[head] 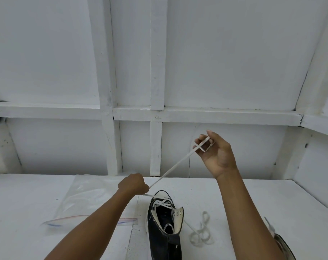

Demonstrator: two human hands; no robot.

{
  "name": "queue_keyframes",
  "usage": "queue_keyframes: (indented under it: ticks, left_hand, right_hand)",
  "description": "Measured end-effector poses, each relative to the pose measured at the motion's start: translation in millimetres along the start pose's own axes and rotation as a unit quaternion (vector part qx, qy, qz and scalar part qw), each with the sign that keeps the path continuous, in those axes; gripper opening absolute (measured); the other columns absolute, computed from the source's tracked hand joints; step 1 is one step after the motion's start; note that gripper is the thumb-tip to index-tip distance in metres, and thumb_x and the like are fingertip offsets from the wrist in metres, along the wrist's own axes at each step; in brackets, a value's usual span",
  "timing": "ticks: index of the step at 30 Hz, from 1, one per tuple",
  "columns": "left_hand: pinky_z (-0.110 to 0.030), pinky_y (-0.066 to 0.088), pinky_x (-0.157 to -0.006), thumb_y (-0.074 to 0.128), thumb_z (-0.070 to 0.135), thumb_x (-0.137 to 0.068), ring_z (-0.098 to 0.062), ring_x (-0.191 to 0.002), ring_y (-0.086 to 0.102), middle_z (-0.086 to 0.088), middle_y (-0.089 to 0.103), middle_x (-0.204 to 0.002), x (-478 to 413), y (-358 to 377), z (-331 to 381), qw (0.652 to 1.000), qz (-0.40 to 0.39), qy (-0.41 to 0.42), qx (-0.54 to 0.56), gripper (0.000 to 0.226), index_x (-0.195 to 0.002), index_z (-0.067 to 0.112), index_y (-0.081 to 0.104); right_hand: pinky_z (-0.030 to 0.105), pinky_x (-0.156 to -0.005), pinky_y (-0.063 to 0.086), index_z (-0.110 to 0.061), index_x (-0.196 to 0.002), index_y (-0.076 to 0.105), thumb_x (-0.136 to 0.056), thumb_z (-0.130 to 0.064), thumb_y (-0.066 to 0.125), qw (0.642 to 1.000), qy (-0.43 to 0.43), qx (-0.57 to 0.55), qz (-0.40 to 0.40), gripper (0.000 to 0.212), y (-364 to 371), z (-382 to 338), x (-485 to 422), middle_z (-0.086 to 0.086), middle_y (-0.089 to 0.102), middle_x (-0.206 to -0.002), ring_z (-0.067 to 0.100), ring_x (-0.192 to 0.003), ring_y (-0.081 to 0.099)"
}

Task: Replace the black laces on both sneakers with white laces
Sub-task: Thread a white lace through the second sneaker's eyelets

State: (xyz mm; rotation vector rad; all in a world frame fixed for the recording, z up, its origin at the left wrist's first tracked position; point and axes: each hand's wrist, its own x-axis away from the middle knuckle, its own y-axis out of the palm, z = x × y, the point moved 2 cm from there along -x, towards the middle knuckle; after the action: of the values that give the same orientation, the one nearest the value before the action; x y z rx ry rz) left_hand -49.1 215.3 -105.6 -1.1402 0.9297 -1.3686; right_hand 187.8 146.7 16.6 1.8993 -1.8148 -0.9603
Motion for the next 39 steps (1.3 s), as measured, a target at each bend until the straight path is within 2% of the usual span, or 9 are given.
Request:
queue_keyframes:
  ticks: [3, 6, 10, 13, 17, 27, 30, 34, 39]
  left_hand:
    - [-0.027, 0.049, -0.073, 0.055, 0.023, -0.084, -0.017, -0.079, 0.058, 0.005, 0.053, -0.074, 4, 3, -4, 1.000, -0.013, 0.003, -0.014, 0.012, -0.077, 0.017, 0.048]
    - [-0.025, 0.049, -0.068, 0.053, 0.019, -0.084, -0.013, -0.064, 0.059, 0.004, 0.056, -0.069, 9, 4, -5, 1.000, -0.022, 0.006, -0.017, 0.013, -0.073, 0.015, 0.048]
    - [-0.023, 0.047, -0.058, 0.064, 0.024, -0.083, -0.017, -0.060, 0.063, 0.001, 0.059, -0.068, 11, -1, -4, 0.999, -0.030, 0.009, 0.025, 0.021, -0.072, 0.015, 0.048]
    - [-0.023, 0.047, -0.054, 0.066, 0.033, -0.087, -0.017, -0.061, 0.063, -0.003, 0.065, -0.073, 17, -12, 3, 0.997, -0.036, 0.035, 0.054, 0.026, -0.077, 0.011, 0.055]
    - [-0.023, 0.046, -0.057, 0.065, 0.043, -0.090, -0.015, -0.064, 0.061, 0.001, 0.070, -0.076, 43, -21, 12, 0.978, -0.161, 0.075, 0.109, 0.033, -0.081, 0.011, 0.069]
    - [-0.021, 0.049, -0.054, 0.065, 0.014, -0.086, -0.013, -0.064, 0.062, 0.001, 0.065, -0.061, 66, -9, 6, 0.957, -0.199, 0.029, 0.208, 0.020, -0.066, 0.010, 0.065]
    - [-0.024, 0.053, -0.058, 0.067, 0.013, -0.084, -0.017, -0.067, 0.063, -0.005, 0.068, -0.068, 67, -3, 0, 0.946, -0.188, 0.007, 0.263, 0.017, -0.068, 0.008, 0.069]
    - [-0.027, 0.057, -0.061, 0.069, 0.013, -0.083, -0.019, -0.070, 0.066, -0.019, 0.074, -0.091, 66, 3, -7, 0.933, -0.180, -0.007, 0.311, 0.012, -0.076, 0.005, 0.074]
    - [-0.028, 0.056, -0.061, 0.068, 0.010, -0.082, -0.018, -0.069, 0.067, -0.011, 0.072, -0.079, 66, 6, -11, 0.922, -0.181, -0.019, 0.341, 0.013, -0.082, 0.001, 0.076]
  right_hand:
    - [0.032, -0.070, 0.050, -0.017, -0.055, 0.054, -0.088, -0.017, 0.061, 0.997, -0.017, -0.075, 0.019, 0.033, -2, 2, 2, 0.002, 0.059, -0.064, 0.017, -0.063, 0.060]
    - [0.027, -0.057, 0.046, -0.017, -0.060, 0.053, -0.090, -0.014, 0.059, 0.994, -0.032, -0.096, 0.027, 0.030, -3, 5, 2, 0.001, 0.053, -0.056, 0.014, -0.052, 0.051]
    - [0.023, -0.050, 0.041, -0.011, -0.079, 0.058, -0.092, -0.005, 0.059, 0.997, 0.007, 0.074, 0.028, 0.015, -8, 19, 1, 0.001, 0.050, -0.055, 0.012, -0.050, 0.046]
    - [0.025, -0.060, 0.050, -0.001, -0.101, 0.067, -0.090, -0.006, 0.066, 0.948, 0.080, 0.308, -0.008, 0.012, -17, 35, 4, 0.007, 0.062, -0.068, 0.016, -0.060, 0.057]
    - [0.022, -0.061, 0.051, 0.003, -0.096, 0.070, -0.090, -0.003, 0.065, 0.857, 0.153, 0.490, -0.044, 0.010, -23, 55, 12, 0.009, 0.071, -0.074, 0.015, -0.063, 0.062]
    - [0.023, -0.062, 0.053, 0.002, -0.097, 0.073, -0.086, 0.003, 0.064, 0.740, 0.260, 0.605, -0.141, 0.015, -15, 92, 21, 0.016, 0.075, -0.084, 0.019, -0.067, 0.068]
    - [0.019, -0.054, 0.044, -0.004, -0.083, 0.076, -0.079, 0.000, 0.069, 0.718, 0.238, 0.641, -0.132, 0.009, -15, 103, 19, 0.012, 0.071, -0.076, 0.015, -0.063, 0.062]
    - [0.024, -0.060, 0.045, -0.010, -0.075, 0.076, -0.074, -0.005, 0.070, 0.702, 0.235, 0.657, -0.141, 0.008, -16, 119, 21, 0.002, 0.068, -0.072, 0.012, -0.067, 0.057]
    - [0.029, -0.058, 0.038, 0.006, -0.084, 0.070, -0.067, -0.009, 0.069, 0.686, 0.240, 0.675, -0.127, 0.023, -24, 131, 20, 0.008, 0.058, -0.071, 0.018, -0.065, 0.047]
